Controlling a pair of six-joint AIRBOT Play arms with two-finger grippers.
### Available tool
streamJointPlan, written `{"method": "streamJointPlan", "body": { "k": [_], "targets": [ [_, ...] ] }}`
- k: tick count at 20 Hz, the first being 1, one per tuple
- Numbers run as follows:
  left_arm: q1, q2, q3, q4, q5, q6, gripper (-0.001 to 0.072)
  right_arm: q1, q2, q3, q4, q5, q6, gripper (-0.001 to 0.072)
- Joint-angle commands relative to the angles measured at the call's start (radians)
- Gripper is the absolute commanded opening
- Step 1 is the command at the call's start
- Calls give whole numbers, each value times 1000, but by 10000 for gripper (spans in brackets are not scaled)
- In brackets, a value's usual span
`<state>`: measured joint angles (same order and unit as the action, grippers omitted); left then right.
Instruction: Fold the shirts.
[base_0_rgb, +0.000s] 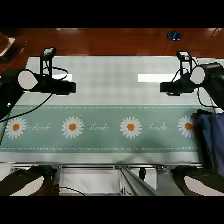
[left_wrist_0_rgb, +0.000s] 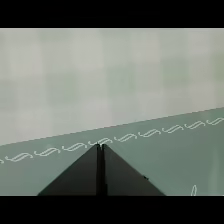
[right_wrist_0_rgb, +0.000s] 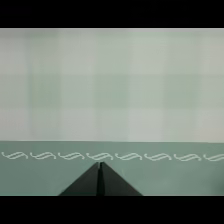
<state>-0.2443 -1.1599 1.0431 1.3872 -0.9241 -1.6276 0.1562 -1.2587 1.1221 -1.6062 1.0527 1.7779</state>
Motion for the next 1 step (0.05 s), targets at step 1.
{"method": "streamJointPlan", "body": {
  "k": [1],
  "targets": [
    [-1, -1, 0, 1, 0, -1, 15, 1, -1, 0, -1, 0, 0, 22]
  ]
}}
